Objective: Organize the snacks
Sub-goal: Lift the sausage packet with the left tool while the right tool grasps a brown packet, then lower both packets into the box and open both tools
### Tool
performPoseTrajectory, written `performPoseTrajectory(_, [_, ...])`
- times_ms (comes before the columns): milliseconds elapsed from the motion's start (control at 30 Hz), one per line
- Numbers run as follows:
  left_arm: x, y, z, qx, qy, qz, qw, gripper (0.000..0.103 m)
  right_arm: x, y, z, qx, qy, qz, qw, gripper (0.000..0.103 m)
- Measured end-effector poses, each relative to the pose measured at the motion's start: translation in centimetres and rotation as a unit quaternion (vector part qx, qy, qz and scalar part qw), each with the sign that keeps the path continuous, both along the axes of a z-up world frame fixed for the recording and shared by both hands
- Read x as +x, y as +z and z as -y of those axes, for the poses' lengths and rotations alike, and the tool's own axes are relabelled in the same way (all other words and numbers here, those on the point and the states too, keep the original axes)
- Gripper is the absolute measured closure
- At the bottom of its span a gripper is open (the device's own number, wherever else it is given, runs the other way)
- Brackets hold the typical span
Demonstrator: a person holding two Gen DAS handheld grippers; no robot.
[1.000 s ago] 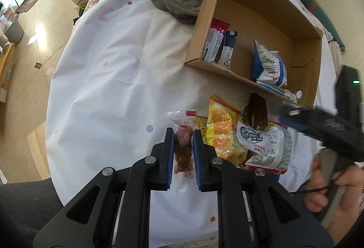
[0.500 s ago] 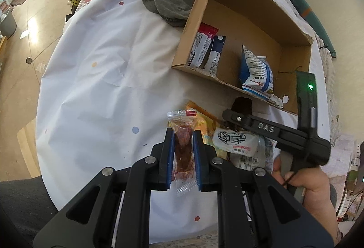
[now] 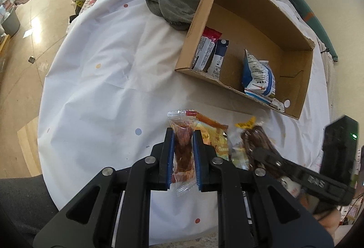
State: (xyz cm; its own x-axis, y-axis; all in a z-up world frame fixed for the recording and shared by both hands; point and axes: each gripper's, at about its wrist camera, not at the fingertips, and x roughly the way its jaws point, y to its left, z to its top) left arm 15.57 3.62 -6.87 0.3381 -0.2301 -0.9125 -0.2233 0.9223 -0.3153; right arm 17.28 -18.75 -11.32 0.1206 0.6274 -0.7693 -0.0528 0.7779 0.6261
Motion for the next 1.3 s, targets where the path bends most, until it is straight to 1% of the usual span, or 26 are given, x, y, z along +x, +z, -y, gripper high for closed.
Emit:
performPoseTrajectory(100, [-0.3,0.5,-0.1,0.014,0.002,0.017,0.9998,0.090,-1.1,1.7,0.6,0.022,-0.001,0.027,0.999,0.090])
performPoseTrajectory(167, [-0.5,1.0,-0.2,0.021,0.004,0.031,0.9993,0.090,-1.1,3.1,1.9,0.035,-0.003,0.043,0.998,0.090])
performPoseTrajectory(233, [-0.6,1.4,-0.2,0.023,0.000,0.042,0.9988,0.090,-1.0,4.4,2.4,0.039,-0.006,0.066,0.997,0.090])
performPoseTrajectory(333, [-0.5,2.2,-0.3,0.023,-0.003,0.056,0.9981,0.090,-0.6,5.9,3.7,0.052,-0.026,0.095,0.994,0.090])
performPoseTrajectory(433, [0.3,3.0,0.0,0.032,-0.008,0.063,0.9975,0.090,0.7,7.1,5.8,0.048,-0.050,0.118,0.991,0.090])
performPoseTrajectory(633, [3.1,4.8,1.9,0.051,-0.044,0.076,0.9948,0.090,4.0,9.2,8.0,0.022,-0.083,0.163,0.983,0.090])
performPoseTrajectory(700, [4.4,5.4,2.9,0.061,-0.061,0.084,0.9927,0.090,5.3,9.5,8.4,0.009,-0.090,0.172,0.981,0.090])
performPoseTrajectory(767, [5.8,5.7,3.8,0.064,-0.078,0.089,0.9909,0.090,6.8,9.4,8.7,-0.002,-0.100,0.177,0.979,0.090])
performPoseTrajectory(800, [6.5,5.7,4.2,0.061,-0.088,0.091,0.9901,0.090,7.7,9.1,8.7,-0.016,-0.102,0.181,0.978,0.090])
performPoseTrajectory(867, [7.8,5.4,4.9,0.041,-0.106,0.089,0.9896,0.090,8.7,8.7,9.2,-0.042,-0.107,0.188,0.976,0.090])
performPoseTrajectory(900, [8.7,5.0,5.1,0.026,-0.116,0.089,0.9889,0.090,9.1,8.3,9.3,-0.043,-0.107,0.188,0.975,0.090])
performPoseTrajectory(933, [9.1,4.8,5.2,0.021,-0.120,0.092,0.9883,0.090,9.3,7.8,9.4,-0.050,-0.108,0.195,0.974,0.090])
performPoseTrajectory(967, [9.5,4.2,5.3,0.017,-0.121,0.100,0.9874,0.090,9.3,7.4,9.3,-0.067,-0.106,0.201,0.971,0.090])
performPoseTrajectory(1000, [9.8,3.8,5.3,0.015,-0.121,0.103,0.9873,0.090,9.6,6.8,9.0,-0.091,-0.103,0.199,0.970,0.090])
performPoseTrajectory(1033, [10.0,2.9,5.1,0.012,-0.116,0.102,0.9879,0.090,9.9,6.5,9.0,-0.091,-0.101,0.193,0.972,0.090])
performPoseTrajectory(1067, [10.2,2.4,5.1,0.017,-0.108,0.098,0.9892,0.090,10.1,6.3,9.1,-0.086,-0.099,0.189,0.973,0.090])
performPoseTrajectory(1133, [10.6,1.6,5.1,0.028,-0.093,0.089,0.9913,0.090,10.4,6.0,8.9,-0.101,-0.090,0.190,0.972,0.090])
performPoseTrajectory(1233, [10.9,1.1,5.4,0.031,-0.094,0.093,0.9907,0.090,10.7,5.7,8.8,-0.096,-0.089,0.187,0.974,0.090])
performPoseTrajectory(1300, [11.1,1.2,5.5,0.037,-0.093,0.100,0.9899,0.090,10.8,5.8,8.6,-0.113,-0.089,0.193,0.970,0.090])
